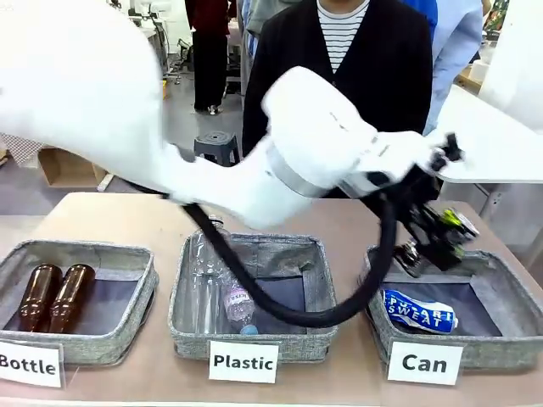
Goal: Sort the can waste into the basket.
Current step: Pick up the can waste from the table and place it in the right Fabric basket.
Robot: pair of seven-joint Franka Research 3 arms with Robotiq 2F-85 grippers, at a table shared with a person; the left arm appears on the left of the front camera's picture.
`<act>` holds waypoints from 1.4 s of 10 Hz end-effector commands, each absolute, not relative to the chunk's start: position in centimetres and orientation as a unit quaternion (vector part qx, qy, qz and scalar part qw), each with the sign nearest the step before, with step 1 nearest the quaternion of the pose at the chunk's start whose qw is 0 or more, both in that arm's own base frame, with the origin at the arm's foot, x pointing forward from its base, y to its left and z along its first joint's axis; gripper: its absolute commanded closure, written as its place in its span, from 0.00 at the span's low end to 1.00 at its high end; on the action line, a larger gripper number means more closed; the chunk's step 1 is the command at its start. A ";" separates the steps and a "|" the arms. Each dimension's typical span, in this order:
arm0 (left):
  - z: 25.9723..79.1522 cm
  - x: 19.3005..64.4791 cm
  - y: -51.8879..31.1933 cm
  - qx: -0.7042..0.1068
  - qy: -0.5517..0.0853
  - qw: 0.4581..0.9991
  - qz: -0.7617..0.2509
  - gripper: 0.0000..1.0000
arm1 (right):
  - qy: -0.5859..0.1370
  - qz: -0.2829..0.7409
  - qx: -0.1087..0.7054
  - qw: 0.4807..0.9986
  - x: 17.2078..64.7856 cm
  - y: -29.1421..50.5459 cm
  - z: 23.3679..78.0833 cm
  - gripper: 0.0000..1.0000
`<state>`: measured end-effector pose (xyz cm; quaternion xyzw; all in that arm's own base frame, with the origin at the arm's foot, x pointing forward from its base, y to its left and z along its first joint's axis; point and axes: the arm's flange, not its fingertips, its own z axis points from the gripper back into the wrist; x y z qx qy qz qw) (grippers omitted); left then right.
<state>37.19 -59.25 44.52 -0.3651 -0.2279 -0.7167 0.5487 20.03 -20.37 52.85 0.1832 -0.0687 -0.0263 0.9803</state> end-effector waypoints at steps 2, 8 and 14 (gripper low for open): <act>45.4 41.0 -64.7 -0.367 -0.174 0.562 -0.721 1.00 | -0.061 -0.037 0.169 0.983 20.2 -20.3 53.2 0.00; 43.5 40.4 -63.3 -0.359 -0.183 0.565 -0.720 1.00 | -0.061 -0.037 0.169 0.983 20.2 -20.3 53.2 0.00; 44.1 39.2 -62.8 -0.364 -0.180 0.545 -0.734 0.00 | -0.061 -0.037 0.169 0.983 20.2 -20.3 53.2 0.00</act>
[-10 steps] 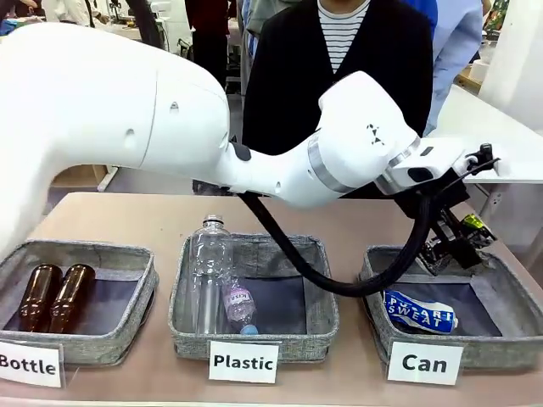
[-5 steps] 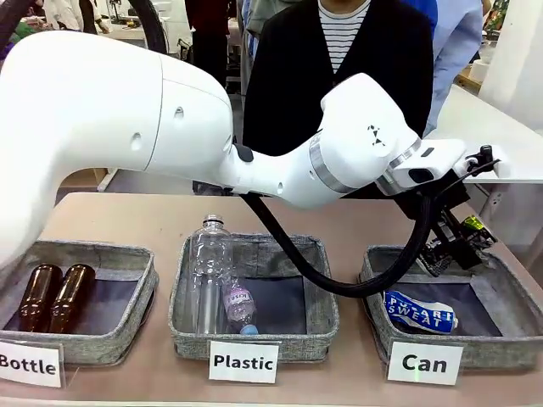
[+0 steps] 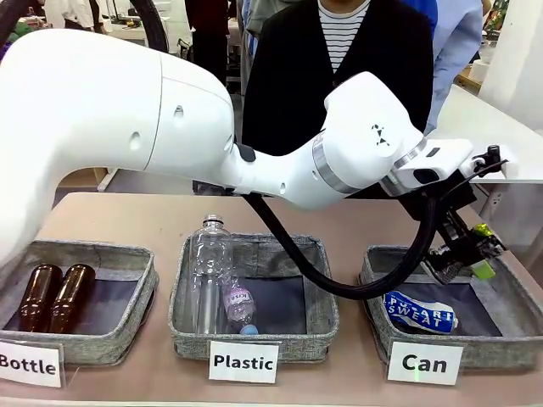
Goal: Sort the can waste into the basket.
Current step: Pick up the can waste from the table and place it in the right Fabric basket.
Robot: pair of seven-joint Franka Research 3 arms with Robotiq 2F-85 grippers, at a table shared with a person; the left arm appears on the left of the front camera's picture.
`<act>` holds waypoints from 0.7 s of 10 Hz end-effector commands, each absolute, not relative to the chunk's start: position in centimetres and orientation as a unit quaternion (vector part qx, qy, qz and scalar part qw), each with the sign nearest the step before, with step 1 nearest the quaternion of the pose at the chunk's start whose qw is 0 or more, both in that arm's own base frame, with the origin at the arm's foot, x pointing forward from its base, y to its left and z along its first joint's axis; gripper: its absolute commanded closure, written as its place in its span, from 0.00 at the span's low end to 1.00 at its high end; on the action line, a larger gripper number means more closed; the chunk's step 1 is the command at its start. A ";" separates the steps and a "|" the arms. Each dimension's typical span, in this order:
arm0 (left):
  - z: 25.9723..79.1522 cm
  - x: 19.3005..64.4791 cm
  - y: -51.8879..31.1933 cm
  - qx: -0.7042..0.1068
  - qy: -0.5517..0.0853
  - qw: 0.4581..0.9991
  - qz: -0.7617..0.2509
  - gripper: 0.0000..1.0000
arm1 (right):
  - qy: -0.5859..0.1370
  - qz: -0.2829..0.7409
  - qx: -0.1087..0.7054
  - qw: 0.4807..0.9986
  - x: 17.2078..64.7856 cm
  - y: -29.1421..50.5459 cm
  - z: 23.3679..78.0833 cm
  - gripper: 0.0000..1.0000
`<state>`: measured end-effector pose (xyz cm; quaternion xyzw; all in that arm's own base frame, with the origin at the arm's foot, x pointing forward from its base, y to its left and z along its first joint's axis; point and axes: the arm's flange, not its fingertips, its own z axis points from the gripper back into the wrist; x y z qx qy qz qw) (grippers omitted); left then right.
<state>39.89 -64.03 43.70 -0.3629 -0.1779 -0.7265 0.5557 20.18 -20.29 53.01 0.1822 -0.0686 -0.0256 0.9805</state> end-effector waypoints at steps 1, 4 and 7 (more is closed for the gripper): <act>44.4 39.1 -62.3 -0.366 -0.185 0.541 -0.734 0.00 | -0.061 -0.037 0.169 0.983 20.2 -20.3 53.2 0.00; 46.3 39.1 -59.2 -0.366 -0.214 0.546 -0.722 0.00 | -0.061 -0.037 0.169 0.983 20.2 -20.3 53.2 0.00; 49.6 39.7 -50.1 -0.357 -0.271 0.570 -0.689 0.00 | -0.084 0.044 0.194 0.976 23.5 -17.9 55.2 0.00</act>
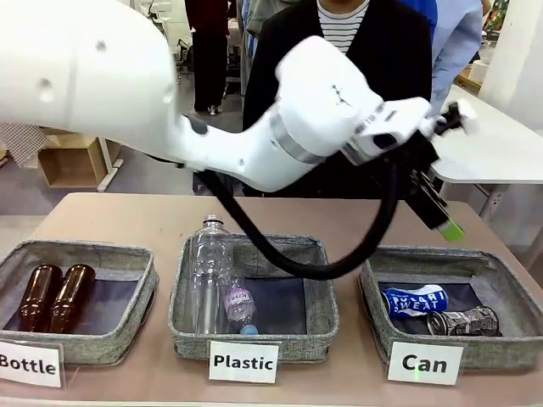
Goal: Sort the can waste into the basket.
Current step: Pick up the can waste from the table and place it in the right Fabric basket.
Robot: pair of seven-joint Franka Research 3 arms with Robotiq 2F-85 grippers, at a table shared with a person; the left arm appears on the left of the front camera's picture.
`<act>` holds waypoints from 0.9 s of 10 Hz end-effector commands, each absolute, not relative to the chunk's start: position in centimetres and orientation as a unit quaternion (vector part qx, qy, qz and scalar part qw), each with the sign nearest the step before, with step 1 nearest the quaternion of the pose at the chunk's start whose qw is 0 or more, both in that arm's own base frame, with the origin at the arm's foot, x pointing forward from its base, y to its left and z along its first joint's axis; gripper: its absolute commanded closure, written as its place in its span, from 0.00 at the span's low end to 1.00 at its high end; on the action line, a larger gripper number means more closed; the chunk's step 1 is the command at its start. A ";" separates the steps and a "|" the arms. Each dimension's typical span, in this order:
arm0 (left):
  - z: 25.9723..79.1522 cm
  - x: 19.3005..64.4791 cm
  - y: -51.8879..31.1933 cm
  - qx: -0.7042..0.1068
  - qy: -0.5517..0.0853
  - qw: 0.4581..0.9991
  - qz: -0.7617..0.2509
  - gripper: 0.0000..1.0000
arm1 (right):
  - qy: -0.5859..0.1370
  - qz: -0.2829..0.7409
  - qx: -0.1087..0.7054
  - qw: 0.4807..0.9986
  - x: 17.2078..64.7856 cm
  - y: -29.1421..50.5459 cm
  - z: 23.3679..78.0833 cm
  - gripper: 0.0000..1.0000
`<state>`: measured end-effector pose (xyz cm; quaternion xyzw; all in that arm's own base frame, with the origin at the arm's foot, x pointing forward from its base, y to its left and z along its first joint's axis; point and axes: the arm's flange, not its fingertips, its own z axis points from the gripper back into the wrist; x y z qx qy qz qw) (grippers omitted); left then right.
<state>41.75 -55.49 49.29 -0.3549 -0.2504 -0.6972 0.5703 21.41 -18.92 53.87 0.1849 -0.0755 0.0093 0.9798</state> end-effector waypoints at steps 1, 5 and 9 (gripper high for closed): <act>50.3 39.7 -45.8 -0.331 -0.249 0.612 -0.674 0.00 | -0.093 0.061 0.218 0.970 26.5 -16.0 56.3 0.00; 53.2 39.2 -29.4 -0.396 -0.306 0.675 -0.543 0.00 | -0.076 0.194 0.321 0.924 37.9 -6.0 57.4 0.00; 51.1 40.2 -9.7 -0.440 -0.302 0.773 -0.341 0.00 | -0.102 0.220 0.478 0.844 43.8 1.8 53.7 0.00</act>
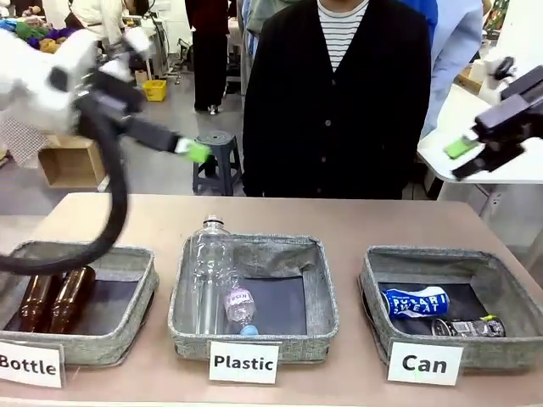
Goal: Sort the can waste into the basket.
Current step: Pick up the can waste from the table and place it in the right Fabric basket.
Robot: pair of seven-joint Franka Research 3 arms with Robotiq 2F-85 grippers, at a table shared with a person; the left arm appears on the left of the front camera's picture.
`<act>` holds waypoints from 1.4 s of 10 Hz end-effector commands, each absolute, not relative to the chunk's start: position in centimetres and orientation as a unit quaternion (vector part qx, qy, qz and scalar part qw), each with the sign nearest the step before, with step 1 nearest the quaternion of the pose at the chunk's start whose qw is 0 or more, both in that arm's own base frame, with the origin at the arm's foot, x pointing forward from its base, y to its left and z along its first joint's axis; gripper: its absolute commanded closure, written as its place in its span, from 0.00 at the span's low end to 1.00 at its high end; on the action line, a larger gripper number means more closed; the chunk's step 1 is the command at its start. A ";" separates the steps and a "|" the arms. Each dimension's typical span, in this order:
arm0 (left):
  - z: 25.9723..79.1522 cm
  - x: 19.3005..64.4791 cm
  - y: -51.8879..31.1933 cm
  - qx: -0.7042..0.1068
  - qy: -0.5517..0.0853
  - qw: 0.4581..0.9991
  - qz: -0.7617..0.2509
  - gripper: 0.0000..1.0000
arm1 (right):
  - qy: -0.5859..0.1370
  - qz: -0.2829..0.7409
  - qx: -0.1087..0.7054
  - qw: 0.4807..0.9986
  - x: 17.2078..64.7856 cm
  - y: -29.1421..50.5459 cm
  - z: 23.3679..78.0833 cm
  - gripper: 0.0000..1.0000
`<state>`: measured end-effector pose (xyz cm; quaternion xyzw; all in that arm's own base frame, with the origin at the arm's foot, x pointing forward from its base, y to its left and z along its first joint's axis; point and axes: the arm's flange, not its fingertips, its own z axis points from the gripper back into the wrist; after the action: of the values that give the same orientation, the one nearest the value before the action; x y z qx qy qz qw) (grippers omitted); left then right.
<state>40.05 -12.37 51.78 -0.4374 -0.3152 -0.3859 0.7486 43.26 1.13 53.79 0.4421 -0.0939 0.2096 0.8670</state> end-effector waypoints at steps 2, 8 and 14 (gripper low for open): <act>47.0 41.8 0.0 -0.574 -0.360 0.700 -0.225 0.00 | -0.081 0.201 0.514 0.830 45.5 3.8 51.2 0.00; 46.3 40.6 2.3 -0.552 -0.348 0.725 -0.220 0.00 | -0.072 0.193 0.509 0.836 45.5 4.4 50.4 0.00; 46.3 40.6 2.3 -0.552 -0.348 0.725 -0.220 0.00 | -0.072 0.193 0.509 0.836 45.5 4.4 50.4 0.00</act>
<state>40.87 2.18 46.28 -0.5504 -0.3533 -0.2209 0.7235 45.67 4.29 50.39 0.5042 -0.0678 0.1920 0.8393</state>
